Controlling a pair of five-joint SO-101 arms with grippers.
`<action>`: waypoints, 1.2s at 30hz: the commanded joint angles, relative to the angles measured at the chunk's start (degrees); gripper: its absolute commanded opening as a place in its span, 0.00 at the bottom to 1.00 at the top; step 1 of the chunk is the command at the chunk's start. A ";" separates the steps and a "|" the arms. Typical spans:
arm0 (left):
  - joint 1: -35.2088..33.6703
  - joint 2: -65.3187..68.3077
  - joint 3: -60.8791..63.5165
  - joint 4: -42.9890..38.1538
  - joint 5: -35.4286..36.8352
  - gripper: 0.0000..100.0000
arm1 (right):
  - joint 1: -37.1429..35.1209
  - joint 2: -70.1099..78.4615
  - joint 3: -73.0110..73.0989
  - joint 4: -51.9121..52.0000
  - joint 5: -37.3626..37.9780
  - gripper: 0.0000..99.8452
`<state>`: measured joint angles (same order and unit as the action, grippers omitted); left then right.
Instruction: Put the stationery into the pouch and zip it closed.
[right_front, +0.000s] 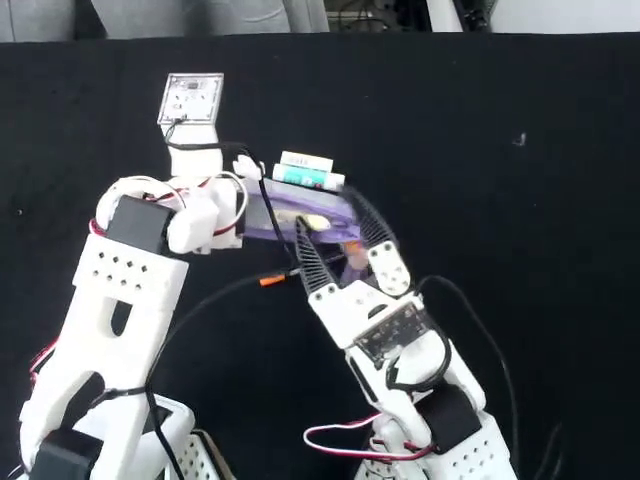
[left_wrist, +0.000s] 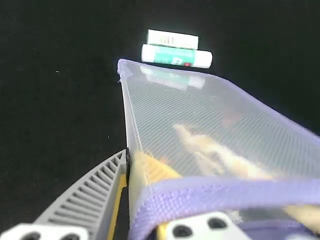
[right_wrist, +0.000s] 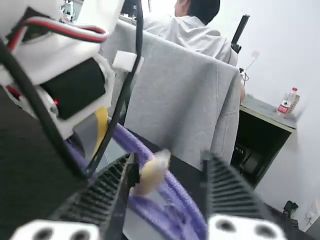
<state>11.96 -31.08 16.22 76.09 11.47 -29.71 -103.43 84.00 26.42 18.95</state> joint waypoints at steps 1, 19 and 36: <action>-1.45 -0.97 -3.65 0.26 0.97 0.03 | 0.97 -2.07 -5.14 0.70 -0.62 0.31; -15.60 -1.05 -6.46 0.26 7.30 0.03 | -2.46 10.07 -27.12 15.03 -0.88 0.30; -40.31 -0.26 -15.43 7.82 3.25 0.03 | 10.37 47.78 -40.92 16.97 -6.95 0.30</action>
<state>-25.23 -30.99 2.07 84.79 17.54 -23.30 -68.00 50.33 41.63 12.97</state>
